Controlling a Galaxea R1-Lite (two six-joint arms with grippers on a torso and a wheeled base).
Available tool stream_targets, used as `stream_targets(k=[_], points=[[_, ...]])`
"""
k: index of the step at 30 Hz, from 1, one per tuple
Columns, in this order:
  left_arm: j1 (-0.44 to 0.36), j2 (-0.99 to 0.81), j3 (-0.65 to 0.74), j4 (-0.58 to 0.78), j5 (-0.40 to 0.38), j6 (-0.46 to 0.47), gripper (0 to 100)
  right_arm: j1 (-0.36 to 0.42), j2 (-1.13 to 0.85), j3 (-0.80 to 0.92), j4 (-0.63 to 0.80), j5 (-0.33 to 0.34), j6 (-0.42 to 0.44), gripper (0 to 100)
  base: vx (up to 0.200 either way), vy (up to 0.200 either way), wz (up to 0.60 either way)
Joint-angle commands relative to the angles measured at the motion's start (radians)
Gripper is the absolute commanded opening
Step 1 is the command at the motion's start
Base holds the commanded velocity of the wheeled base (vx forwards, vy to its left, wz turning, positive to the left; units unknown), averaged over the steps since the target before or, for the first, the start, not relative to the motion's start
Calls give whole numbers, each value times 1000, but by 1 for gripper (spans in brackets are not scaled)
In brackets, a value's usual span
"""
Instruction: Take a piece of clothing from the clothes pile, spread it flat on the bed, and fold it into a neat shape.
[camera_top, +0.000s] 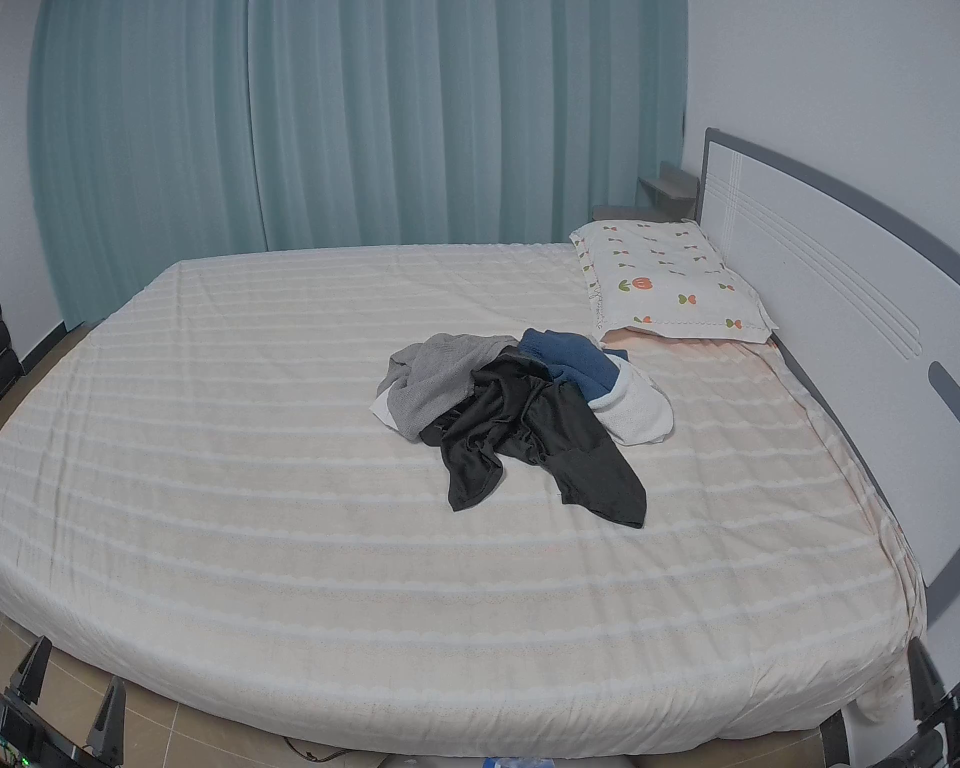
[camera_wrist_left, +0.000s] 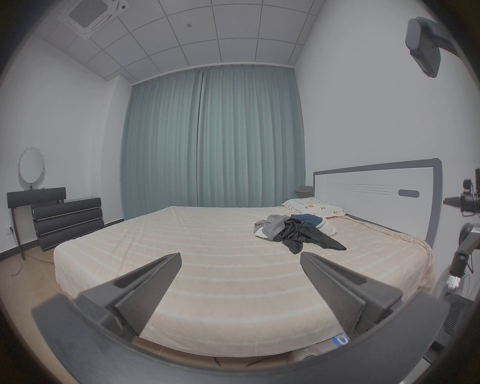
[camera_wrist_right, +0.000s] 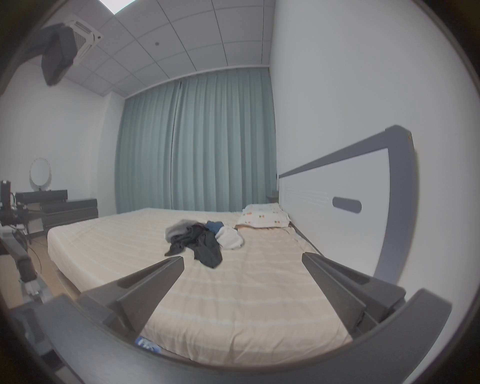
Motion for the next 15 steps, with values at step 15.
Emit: stream_targets(k=[15], points=[[1,-16,18,-1,0,0,100,128,1190,-217,-314,137,88,100,0,0,0]])
